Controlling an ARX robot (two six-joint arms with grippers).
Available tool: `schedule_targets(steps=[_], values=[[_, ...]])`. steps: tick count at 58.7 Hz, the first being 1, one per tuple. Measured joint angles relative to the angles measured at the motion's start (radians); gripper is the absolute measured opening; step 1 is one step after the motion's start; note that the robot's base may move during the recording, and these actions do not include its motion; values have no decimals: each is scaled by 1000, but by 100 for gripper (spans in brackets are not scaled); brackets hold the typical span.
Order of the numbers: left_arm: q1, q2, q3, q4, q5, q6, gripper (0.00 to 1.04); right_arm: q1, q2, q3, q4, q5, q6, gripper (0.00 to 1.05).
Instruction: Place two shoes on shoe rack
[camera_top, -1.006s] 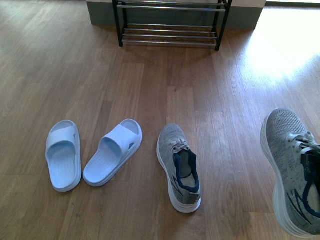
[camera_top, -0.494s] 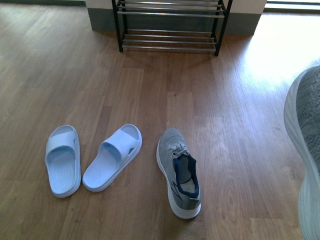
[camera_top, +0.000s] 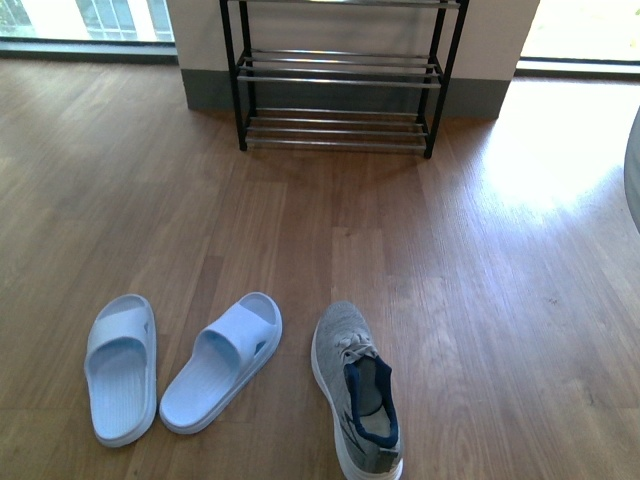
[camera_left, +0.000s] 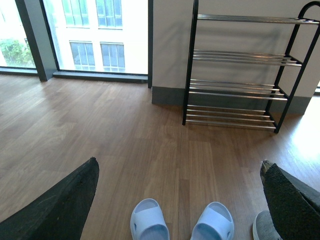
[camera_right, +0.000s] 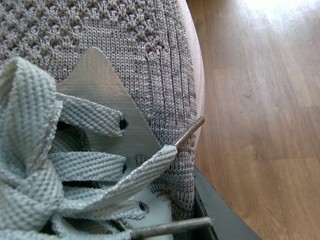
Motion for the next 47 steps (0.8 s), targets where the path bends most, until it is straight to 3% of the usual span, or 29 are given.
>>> schedule_targets(steps=[47], values=[[0,0,0,0,-3,0,95,0,-2,-2,0,-3,0,5]])
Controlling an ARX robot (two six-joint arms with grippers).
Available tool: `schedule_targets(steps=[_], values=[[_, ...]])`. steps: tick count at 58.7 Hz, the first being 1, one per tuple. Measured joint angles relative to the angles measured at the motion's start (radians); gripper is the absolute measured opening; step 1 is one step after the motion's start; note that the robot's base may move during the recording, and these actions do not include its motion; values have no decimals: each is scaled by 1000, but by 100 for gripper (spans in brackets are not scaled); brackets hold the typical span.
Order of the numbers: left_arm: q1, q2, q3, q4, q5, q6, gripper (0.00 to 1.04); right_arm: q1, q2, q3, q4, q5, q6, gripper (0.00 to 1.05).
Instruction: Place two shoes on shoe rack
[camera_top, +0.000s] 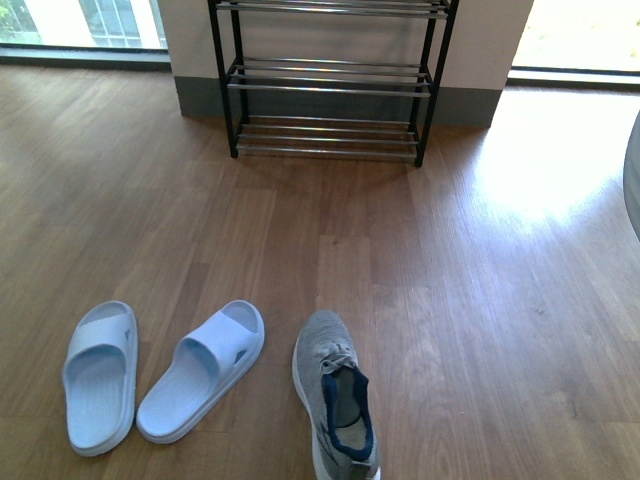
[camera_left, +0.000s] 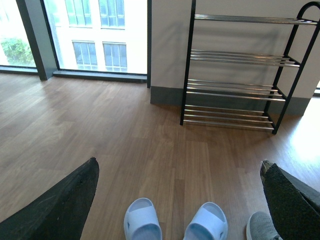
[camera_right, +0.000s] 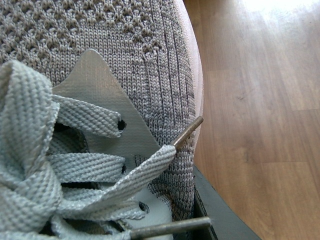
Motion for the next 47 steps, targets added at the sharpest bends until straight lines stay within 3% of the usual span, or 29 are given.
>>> schedule_targets(steps=[47], values=[[0,0,0,0,3,0,95,-4,0,-5,-1,6,2,5]])
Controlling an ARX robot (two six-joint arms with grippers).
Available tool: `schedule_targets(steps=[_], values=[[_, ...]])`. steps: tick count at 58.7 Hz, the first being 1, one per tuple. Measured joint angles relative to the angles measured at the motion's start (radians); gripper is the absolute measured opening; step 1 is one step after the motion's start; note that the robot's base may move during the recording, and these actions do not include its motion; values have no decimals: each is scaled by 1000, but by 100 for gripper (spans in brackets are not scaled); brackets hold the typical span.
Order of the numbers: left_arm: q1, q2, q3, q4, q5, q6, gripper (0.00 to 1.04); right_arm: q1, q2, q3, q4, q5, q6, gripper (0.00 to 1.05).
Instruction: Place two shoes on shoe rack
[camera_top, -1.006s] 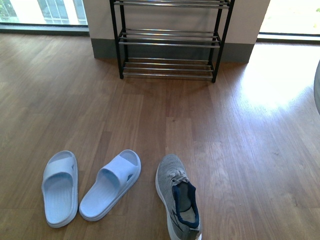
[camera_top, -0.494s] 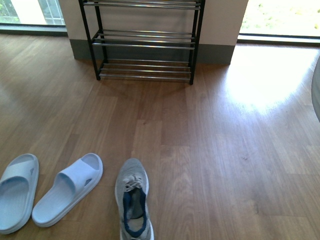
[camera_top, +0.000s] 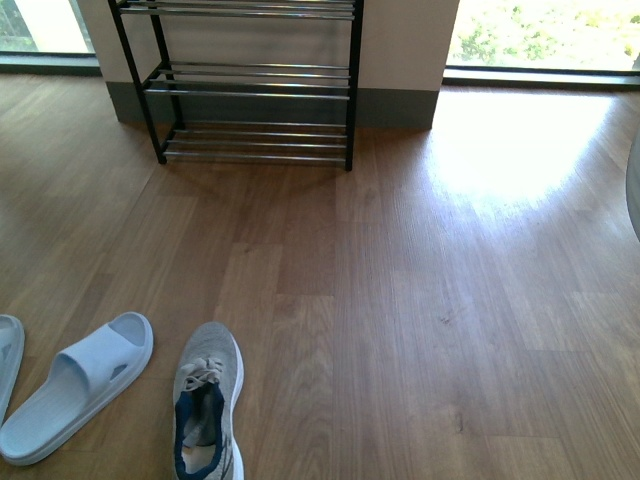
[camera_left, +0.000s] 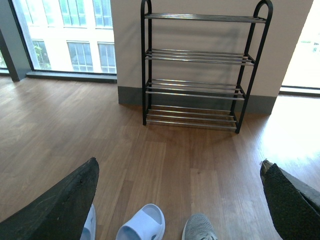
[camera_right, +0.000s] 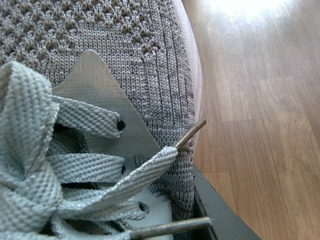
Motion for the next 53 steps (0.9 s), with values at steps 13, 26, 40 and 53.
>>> schedule_targets(steps=[13,26,40,53], values=[[0,0,0,0,0,0,95,1,0,0,0,-3,0,5],[-26,23,18,-57,-93,-43,95,1,0,0,0,-3,0,5],[-73,434,100,-63,-228,-286,95,2,0,0,0,-4,0,5],[-52,848,191,179,-108,-214,95,2,0,0,0,-3,0,5]])
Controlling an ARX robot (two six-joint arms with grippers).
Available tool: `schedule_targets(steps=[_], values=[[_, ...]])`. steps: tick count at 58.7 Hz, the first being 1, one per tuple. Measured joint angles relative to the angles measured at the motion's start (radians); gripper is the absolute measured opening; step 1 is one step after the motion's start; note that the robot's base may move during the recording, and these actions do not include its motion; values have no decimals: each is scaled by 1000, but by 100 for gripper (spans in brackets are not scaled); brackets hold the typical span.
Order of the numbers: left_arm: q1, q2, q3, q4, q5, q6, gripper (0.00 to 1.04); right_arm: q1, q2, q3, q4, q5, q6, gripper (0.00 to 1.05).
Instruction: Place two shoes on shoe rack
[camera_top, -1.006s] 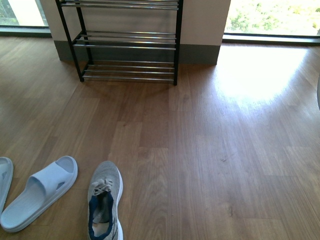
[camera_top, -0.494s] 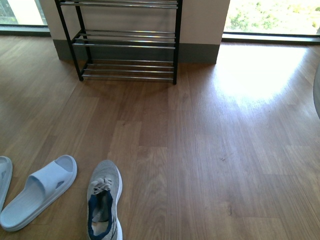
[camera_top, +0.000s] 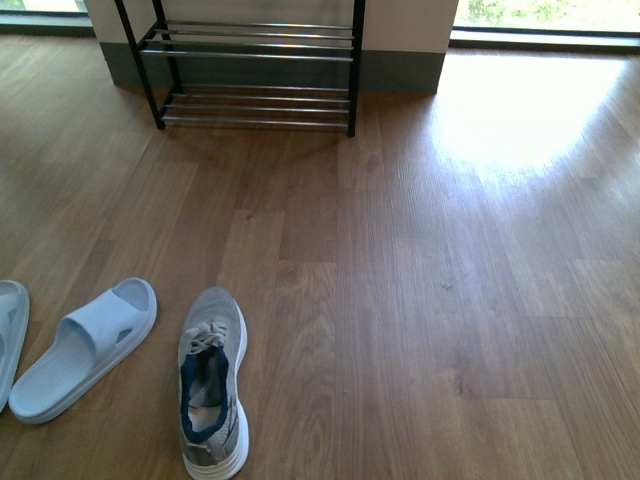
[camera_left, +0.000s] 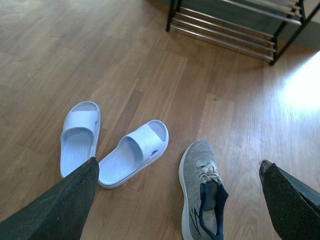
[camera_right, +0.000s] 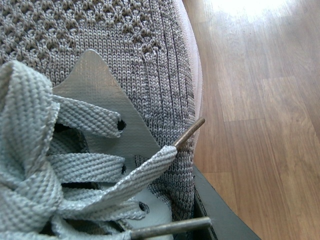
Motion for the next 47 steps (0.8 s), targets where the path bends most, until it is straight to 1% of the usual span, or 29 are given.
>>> schedule_targets(steps=[5,9,17,25,29,39,47], values=[[0,236,69,96,46,72,95,0,0,0,0,0,0,5],[-17,418,138,105,74,120,95,0,0,0,0,0,0,5],[-110,668,271,94,82,208,95,0,0,0,0,-1,0,5],[-195,841,388,75,49,245,95,0,0,0,0,0,0,5],[-226,919,439,67,12,264,95,0,0,0,0,0,0,5],[-241,1095,555,40,-40,265,95,0,0,0,0,0,0,5],[-246,1197,612,31,-43,225,95,0,0,0,0,0,0,5]])
